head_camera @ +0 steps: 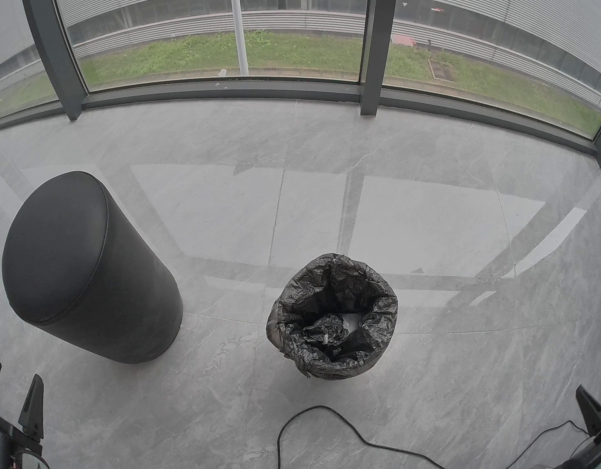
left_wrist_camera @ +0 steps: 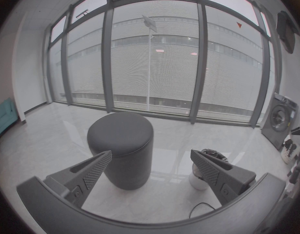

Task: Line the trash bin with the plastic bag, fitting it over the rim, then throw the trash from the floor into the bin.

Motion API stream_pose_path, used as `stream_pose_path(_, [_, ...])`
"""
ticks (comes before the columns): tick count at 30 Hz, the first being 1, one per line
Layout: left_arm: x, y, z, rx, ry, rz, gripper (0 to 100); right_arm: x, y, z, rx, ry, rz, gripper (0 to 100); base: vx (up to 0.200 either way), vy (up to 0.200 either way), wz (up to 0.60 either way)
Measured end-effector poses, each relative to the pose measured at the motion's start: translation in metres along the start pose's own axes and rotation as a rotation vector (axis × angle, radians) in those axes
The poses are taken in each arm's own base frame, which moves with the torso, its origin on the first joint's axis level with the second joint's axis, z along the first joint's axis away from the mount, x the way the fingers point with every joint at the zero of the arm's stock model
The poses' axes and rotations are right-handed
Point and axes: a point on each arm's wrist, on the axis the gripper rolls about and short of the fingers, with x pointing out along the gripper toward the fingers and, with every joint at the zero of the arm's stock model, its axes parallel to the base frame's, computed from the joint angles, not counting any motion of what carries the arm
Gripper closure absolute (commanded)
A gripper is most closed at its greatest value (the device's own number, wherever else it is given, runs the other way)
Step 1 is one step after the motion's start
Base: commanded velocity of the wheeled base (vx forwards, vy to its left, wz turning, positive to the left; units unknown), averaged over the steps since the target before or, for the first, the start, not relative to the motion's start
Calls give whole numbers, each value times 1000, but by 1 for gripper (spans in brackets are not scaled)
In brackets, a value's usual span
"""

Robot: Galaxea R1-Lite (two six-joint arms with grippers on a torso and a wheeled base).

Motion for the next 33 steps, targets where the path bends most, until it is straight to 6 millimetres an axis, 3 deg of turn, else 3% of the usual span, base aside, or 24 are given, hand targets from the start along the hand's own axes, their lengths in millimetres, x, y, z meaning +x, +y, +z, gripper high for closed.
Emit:
stream_pose_path(4, [-9, 2, -13, 14, 7, 44, 0, 4, -6, -21, 22, -78, -234, 0, 0, 0, 0])
stream_pose_path(9, [-16, 2, -24, 37, 26, 7, 0, 8, -9, -42, 32, -93, -357, 0, 0, 0, 0])
stream_pose_path(18, [-22, 2, -36, 59, 60, 21, 0, 11, -6, -56, -5, -128, -152, 0, 0, 0, 0])
stream_pose_path(33, [-23, 2, -37, 53, 50, 29, 0, 10, -5, -58, 0, -152, -141, 0, 0, 0, 0])
